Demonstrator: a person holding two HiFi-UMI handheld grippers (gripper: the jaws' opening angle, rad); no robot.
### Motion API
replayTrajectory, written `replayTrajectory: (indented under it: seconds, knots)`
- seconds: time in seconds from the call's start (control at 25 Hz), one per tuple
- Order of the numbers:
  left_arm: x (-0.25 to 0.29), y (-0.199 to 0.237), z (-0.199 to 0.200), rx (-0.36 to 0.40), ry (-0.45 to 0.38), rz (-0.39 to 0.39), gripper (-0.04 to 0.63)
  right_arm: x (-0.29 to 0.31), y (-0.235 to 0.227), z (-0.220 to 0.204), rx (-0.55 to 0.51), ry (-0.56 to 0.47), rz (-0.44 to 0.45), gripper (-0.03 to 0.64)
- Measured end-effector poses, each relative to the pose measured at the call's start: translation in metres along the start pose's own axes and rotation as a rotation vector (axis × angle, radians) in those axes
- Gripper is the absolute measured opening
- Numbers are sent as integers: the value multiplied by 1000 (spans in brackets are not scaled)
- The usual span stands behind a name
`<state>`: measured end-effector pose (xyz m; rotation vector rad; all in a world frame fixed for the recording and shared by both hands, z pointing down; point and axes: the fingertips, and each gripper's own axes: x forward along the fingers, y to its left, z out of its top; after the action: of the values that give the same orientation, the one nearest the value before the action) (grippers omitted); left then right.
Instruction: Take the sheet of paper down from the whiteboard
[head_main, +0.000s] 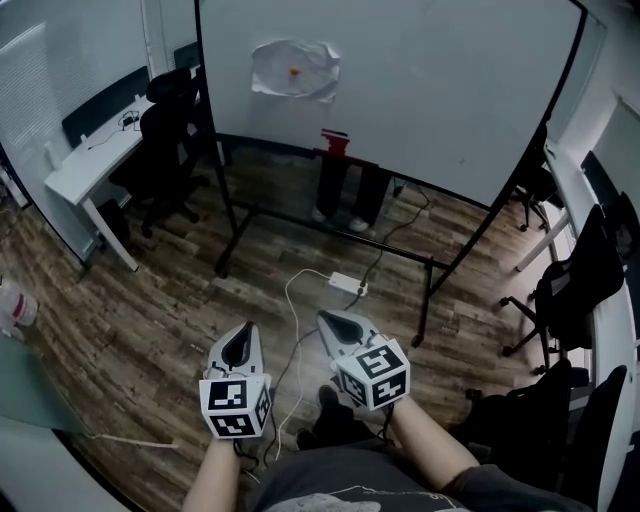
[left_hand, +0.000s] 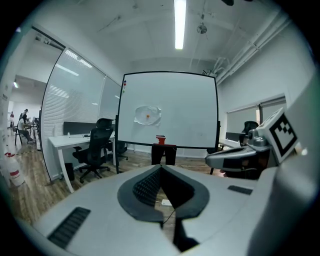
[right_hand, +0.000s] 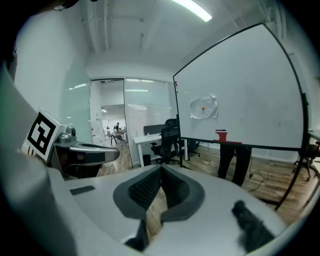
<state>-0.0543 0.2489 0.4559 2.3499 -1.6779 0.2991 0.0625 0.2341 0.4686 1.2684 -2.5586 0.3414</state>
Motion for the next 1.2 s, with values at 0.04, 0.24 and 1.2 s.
replayTrajectory:
  seconds: [0.04,0.24,1.2]
  knots:
    - [-1,1,-1,-3,1,-3,12,-1,1,1,-8,-6,-10,21]
    - [0,1,1,5,-15,-14,12,0,5,7,-69,-31,-7,23]
    - [139,92,47,2,13,91,12,161,-103,64,-9,-66,33,23]
